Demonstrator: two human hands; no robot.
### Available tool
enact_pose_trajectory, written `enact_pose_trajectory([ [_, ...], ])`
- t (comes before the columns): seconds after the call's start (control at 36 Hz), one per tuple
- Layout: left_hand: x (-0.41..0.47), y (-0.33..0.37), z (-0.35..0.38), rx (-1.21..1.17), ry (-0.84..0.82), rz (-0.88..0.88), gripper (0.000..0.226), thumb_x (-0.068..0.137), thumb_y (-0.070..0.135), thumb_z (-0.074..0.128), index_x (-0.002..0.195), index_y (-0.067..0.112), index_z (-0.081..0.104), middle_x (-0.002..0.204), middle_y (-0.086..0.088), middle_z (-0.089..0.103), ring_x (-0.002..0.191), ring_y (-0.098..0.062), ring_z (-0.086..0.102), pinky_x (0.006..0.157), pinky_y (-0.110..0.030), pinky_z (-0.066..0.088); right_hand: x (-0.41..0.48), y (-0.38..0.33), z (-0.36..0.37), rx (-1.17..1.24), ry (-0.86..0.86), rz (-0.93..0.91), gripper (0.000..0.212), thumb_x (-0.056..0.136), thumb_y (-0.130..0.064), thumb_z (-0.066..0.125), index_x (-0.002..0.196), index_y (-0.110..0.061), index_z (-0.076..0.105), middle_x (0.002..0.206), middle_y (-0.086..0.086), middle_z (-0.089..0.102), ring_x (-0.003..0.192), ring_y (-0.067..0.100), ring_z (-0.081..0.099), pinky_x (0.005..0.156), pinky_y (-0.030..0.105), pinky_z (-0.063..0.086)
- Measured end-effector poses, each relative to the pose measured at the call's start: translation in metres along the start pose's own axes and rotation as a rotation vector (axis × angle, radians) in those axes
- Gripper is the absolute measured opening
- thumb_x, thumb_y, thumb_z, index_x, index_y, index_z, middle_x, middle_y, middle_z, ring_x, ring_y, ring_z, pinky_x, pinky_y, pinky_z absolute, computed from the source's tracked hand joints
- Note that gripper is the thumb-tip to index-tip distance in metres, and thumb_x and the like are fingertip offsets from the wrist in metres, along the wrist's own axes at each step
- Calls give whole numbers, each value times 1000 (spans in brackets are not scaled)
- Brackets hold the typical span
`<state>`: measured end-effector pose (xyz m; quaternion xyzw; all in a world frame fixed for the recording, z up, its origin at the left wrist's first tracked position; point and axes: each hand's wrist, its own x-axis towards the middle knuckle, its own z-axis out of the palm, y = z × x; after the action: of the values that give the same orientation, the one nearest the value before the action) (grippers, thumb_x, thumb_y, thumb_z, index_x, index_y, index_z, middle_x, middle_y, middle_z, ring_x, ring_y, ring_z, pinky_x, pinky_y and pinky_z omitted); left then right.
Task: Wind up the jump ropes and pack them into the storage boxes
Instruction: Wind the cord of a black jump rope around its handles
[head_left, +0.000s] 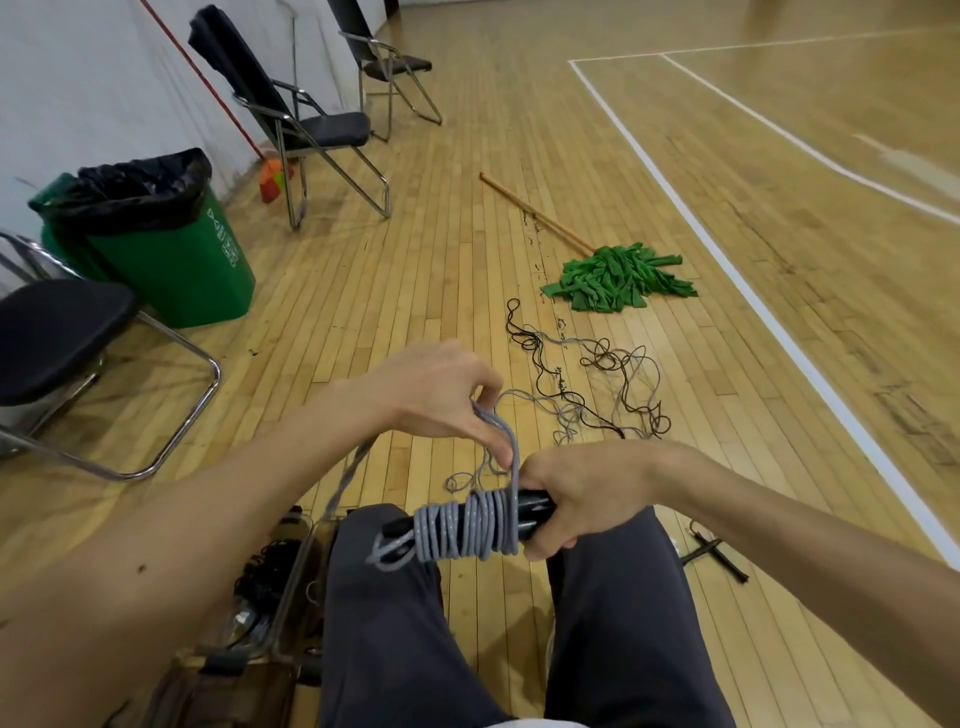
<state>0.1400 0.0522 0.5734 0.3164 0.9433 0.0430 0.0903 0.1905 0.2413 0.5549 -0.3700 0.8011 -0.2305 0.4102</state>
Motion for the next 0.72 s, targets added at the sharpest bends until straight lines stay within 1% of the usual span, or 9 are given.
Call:
enact_pose_trajectory([
  [0.08, -4, -3, 8, -354, -63, -58, 49, 67, 63, 80, 73, 17, 64, 50, 14, 38, 50, -4, 32, 56, -29, 30, -4, -3, 0, 66, 39, -81, 14, 93, -11, 68, 84, -5, 59, 75, 17, 59, 65, 25, 54, 64, 35, 46],
  [0.17, -6, -5, 12, -521, -135, -56, 36, 78, 42, 81, 75, 9, 67, 45, 15, 42, 47, -2, 39, 55, -20, 32, -7, -3, -1, 125, 61, -147, 18, 94, -8, 68, 87, 6, 60, 78, 23, 60, 69, 37, 56, 65, 39, 48],
  [0.22, -7, -9, 16, -596, -204, -46, 22, 85, 31, 77, 75, 13, 68, 49, 20, 51, 50, 2, 47, 52, -12, 34, -8, -4, 0, 173, 59, -194, 16, 94, -6, 68, 85, 4, 59, 73, 17, 57, 65, 30, 54, 64, 36, 46],
  [0.31, -9, -7, 20, -774, -304, -31, 16, 85, 34, 72, 72, 25, 68, 52, 14, 52, 49, -7, 41, 45, -16, 32, -7, -6, 1, 268, 13, -277, 14, 94, -4, 67, 82, -5, 60, 70, 15, 52, 63, 35, 47, 61, 43, 43],
  [0.42, -9, -14, 38, -859, -400, -99, 16, 97, 17, 62, 83, 8, 61, 59, 10, 61, 53, -3, 53, 58, -17, 43, -8, -6, 3, 442, -37, -370, 23, 94, -1, 64, 82, -20, 59, 69, 4, 49, 58, 23, 42, 51, 36, 36],
  [0.5, -16, -30, 56, -1054, -415, -209, 32, 84, 35, 73, 87, 8, 55, 62, 5, 61, 56, -6, 56, 61, -23, 47, -10, 1, 0, 608, 37, -363, 10, 89, -14, 66, 82, -17, 60, 68, 2, 48, 54, 13, 39, 47, 22, 32],
  [0.56, -22, -19, 53, -1031, -369, -203, 39, 92, 46, 65, 81, 11, 53, 52, 9, 47, 44, -6, 40, 46, -20, 36, -11, 8, -4, 706, 116, -336, 12, 88, -14, 68, 80, -21, 64, 65, 0, 47, 51, 11, 36, 45, 19, 30],
  [0.64, -25, 2, 41, -1015, -309, -177, 47, 98, 50, 43, 77, 8, 53, 46, 7, 32, 38, -8, 23, 37, -20, 24, -10, 16, -5, 809, 175, -303, 31, 92, -7, 66, 74, -31, 71, 61, -2, 47, 50, 11, 32, 44, 18, 27],
  [0.72, -29, 10, 42, -988, -261, -174, 42, 101, 44, 49, 78, 9, 54, 47, 7, 33, 38, -8, 26, 37, -21, 27, -7, 20, -5, 876, 235, -259, 17, 91, -8, 68, 82, -22, 65, 61, -3, 48, 49, 11, 31, 45, 21, 23],
])
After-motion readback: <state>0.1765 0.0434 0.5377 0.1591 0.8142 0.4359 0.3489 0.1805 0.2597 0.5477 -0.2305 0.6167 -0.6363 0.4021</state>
